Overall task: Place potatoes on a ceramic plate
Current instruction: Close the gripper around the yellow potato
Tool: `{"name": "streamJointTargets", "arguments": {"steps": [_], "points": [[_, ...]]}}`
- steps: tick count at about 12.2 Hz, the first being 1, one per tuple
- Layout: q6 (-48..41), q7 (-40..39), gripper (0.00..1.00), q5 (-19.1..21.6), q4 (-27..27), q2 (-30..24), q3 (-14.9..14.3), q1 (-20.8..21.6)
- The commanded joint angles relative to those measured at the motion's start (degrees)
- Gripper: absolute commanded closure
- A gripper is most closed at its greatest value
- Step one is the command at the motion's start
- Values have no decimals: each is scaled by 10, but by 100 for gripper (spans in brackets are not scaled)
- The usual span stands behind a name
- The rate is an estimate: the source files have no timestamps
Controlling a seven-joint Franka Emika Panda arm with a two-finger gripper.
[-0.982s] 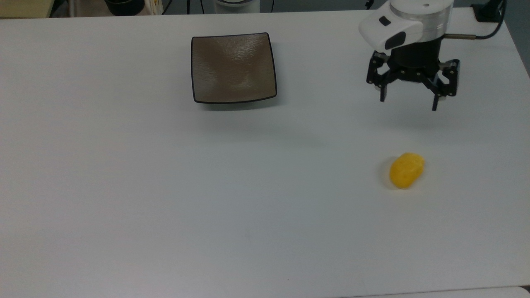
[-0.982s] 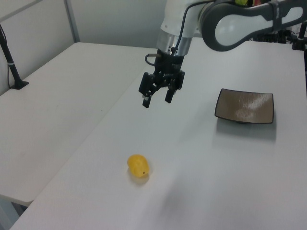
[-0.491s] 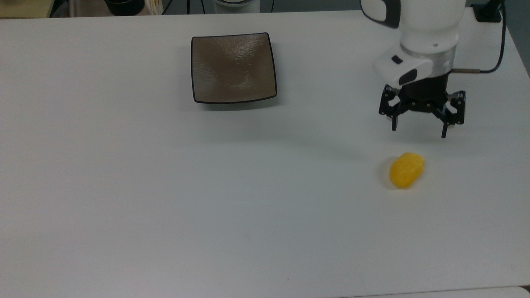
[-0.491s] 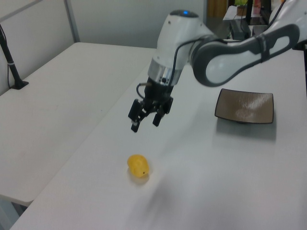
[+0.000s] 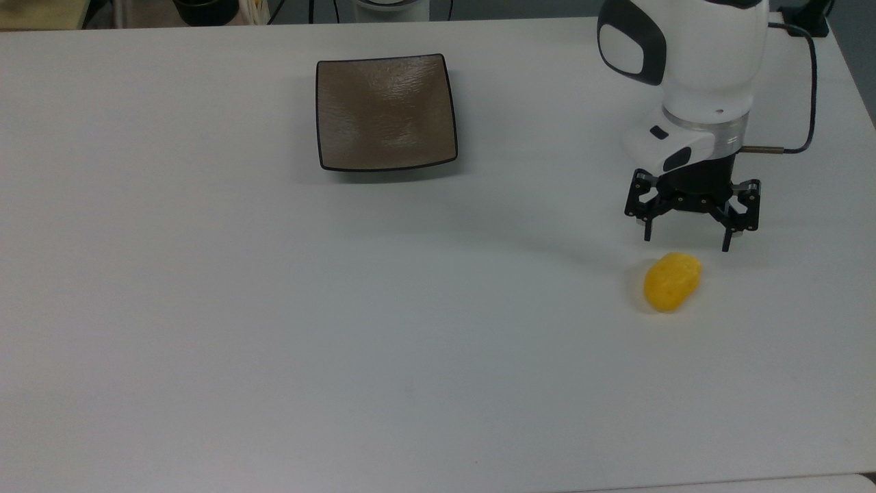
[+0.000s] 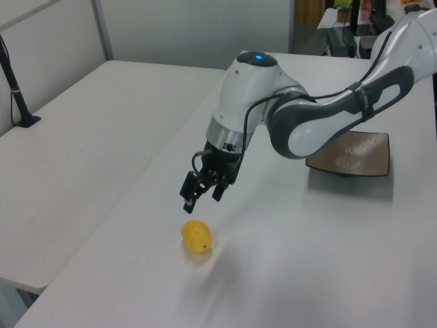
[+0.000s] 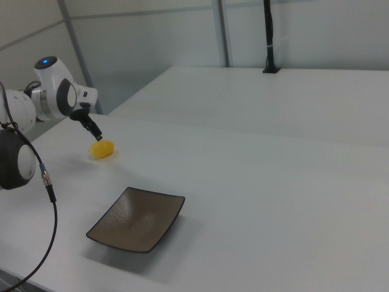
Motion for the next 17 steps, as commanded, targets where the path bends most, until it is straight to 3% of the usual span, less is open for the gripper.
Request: {"name": "streamJointTargets", "arguments": {"steps": [1, 5, 9, 17], "points": [[27, 14, 0, -30, 11, 34, -11, 18], [46, 15, 0, -51, 11, 50, -13, 18], [57, 39, 0, -127, 23, 72, -12, 22], [97, 82, 0, -224, 48, 109, -12, 30]]}}
